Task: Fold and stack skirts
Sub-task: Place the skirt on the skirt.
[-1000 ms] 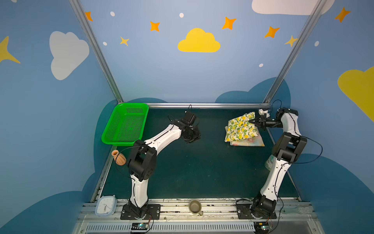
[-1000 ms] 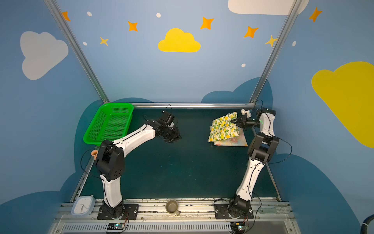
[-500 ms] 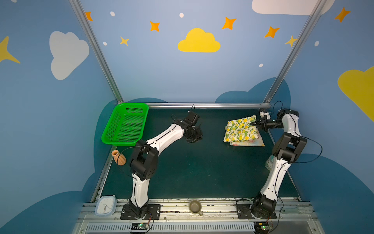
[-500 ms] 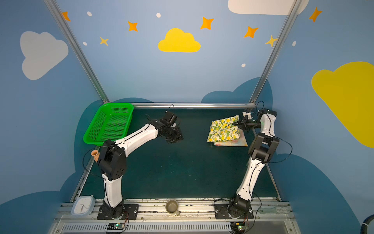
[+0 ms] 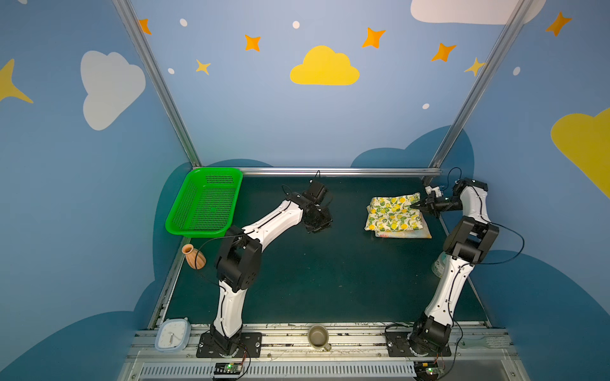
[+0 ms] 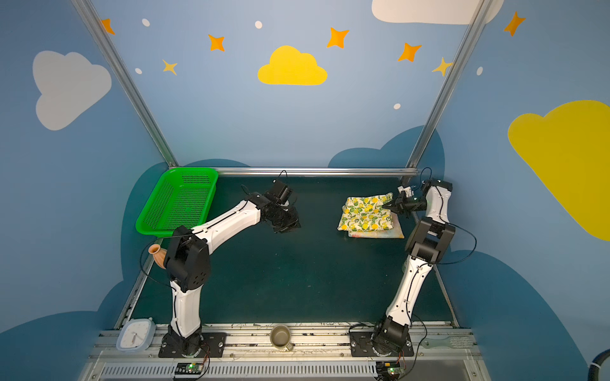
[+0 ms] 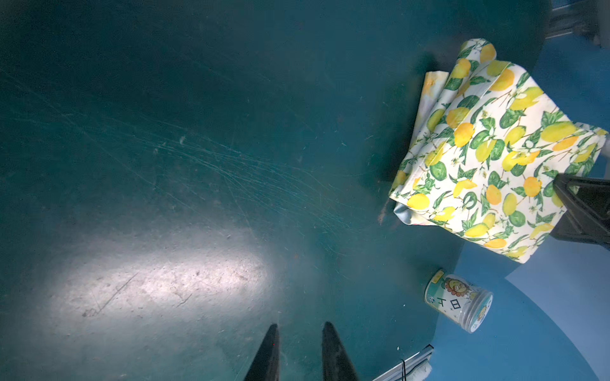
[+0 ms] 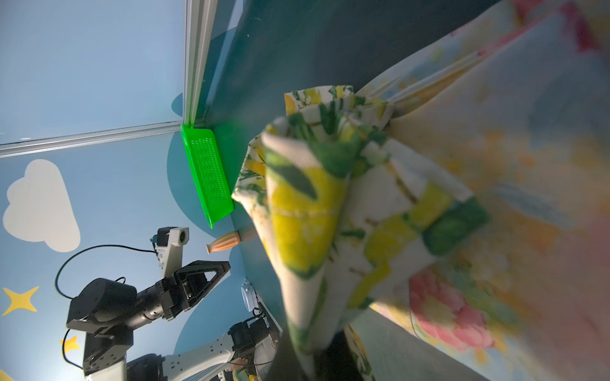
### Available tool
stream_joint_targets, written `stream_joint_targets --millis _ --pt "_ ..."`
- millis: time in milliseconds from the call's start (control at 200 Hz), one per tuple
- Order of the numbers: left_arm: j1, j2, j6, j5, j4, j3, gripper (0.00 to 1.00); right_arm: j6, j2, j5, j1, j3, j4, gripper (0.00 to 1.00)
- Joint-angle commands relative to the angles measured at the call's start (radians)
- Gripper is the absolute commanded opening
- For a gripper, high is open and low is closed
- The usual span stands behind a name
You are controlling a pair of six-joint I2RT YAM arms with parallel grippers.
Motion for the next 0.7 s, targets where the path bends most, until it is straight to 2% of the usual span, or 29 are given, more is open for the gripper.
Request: stream_joint_targets --millis 0,556,696 --pt "-0.004 0.014 0.009 -0.013 -0.037 0.025 0.25 0.002 0.023 0.032 -0.015 0.034 -0.03 0.0" --pt "-0.011 0.029 0.007 -0.017 -0.051 0.033 0.24 0.008 0.048 0.119 -0.018 0.078 -0.027 0.0" --pt "-0.012 0.033 0.003 -0.018 -0.049 0.031 0.24 0.003 0.028 0.208 -0.006 0.08 -0.011 0.0"
